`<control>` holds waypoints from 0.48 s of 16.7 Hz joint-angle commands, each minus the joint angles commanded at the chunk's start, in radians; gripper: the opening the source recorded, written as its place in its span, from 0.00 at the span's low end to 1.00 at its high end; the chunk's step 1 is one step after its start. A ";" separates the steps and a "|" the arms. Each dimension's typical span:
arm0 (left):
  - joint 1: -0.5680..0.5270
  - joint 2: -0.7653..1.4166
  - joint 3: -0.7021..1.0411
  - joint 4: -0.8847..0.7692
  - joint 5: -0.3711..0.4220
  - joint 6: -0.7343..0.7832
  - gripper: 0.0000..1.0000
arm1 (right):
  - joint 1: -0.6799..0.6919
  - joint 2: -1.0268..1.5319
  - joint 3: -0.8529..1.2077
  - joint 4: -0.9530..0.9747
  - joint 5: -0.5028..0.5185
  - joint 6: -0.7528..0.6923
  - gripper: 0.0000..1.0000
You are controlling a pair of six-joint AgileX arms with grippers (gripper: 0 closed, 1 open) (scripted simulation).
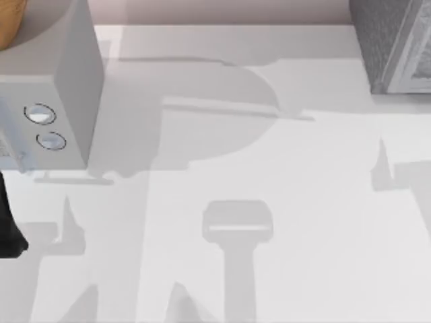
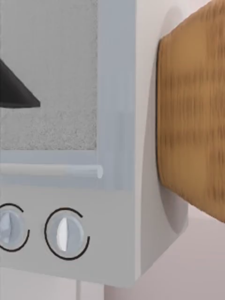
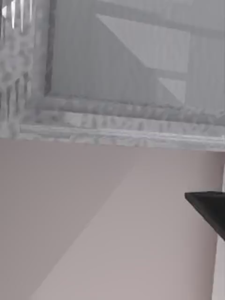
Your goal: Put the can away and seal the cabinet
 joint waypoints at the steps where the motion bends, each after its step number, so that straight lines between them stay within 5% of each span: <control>1: 0.000 0.000 0.000 0.000 0.000 0.000 1.00 | -0.004 -0.083 -0.116 0.022 -0.001 0.004 1.00; 8: 0.000 0.000 0.000 0.000 0.000 0.000 1.00 | -0.024 -0.478 -0.641 0.113 0.012 0.035 1.00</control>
